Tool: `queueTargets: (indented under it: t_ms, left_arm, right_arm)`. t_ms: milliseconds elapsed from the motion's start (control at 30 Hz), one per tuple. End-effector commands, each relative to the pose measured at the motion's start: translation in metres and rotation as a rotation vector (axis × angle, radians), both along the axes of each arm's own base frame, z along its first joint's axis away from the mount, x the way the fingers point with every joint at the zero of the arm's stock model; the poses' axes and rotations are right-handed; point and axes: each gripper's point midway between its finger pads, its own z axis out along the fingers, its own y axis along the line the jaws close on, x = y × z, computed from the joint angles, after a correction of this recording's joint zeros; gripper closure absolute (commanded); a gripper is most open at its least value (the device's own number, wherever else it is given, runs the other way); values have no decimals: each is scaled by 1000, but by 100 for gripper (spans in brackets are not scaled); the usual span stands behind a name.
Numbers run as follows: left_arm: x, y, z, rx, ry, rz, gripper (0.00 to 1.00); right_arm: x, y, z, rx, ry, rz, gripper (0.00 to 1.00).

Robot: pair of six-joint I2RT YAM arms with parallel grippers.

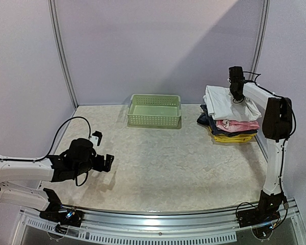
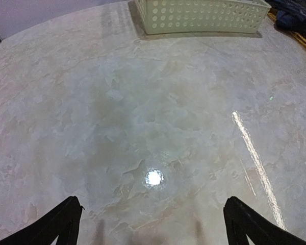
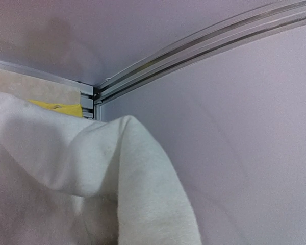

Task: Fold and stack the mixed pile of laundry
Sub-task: Place the square-folded T-shirt at the corner of the board.

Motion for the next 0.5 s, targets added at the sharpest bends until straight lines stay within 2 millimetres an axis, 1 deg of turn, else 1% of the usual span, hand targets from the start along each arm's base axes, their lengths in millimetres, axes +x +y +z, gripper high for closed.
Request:
queueTargets:
  t_ms: [0,100,300,333,367,467]
  left_arm:
    - [2,-4,9,-4,-18,-5,0]
    - [2,-4,8,-3,-17,-6,0]
    - [1,-3,9,-5,-19,-6,0]
    - [1,-3,9,-5,-19,-6,0]
    - [1,-3,9,-6,-19,-7,1]
    - [1,-3,9,-7,-20,-7,0]
  right_arm:
    - [1,-25,-5,-75,-9,-65,100]
    - [0,-27,-8,-96,5,-67,100]
    - [1,-30,-8,-136,18,-71,100]
    - [0,-31,-7,-139,18,-76,98]
    - [0,-31,-5,-141,16,-80,95]
    - [-2,-32,6,-131,-18,-97,68]
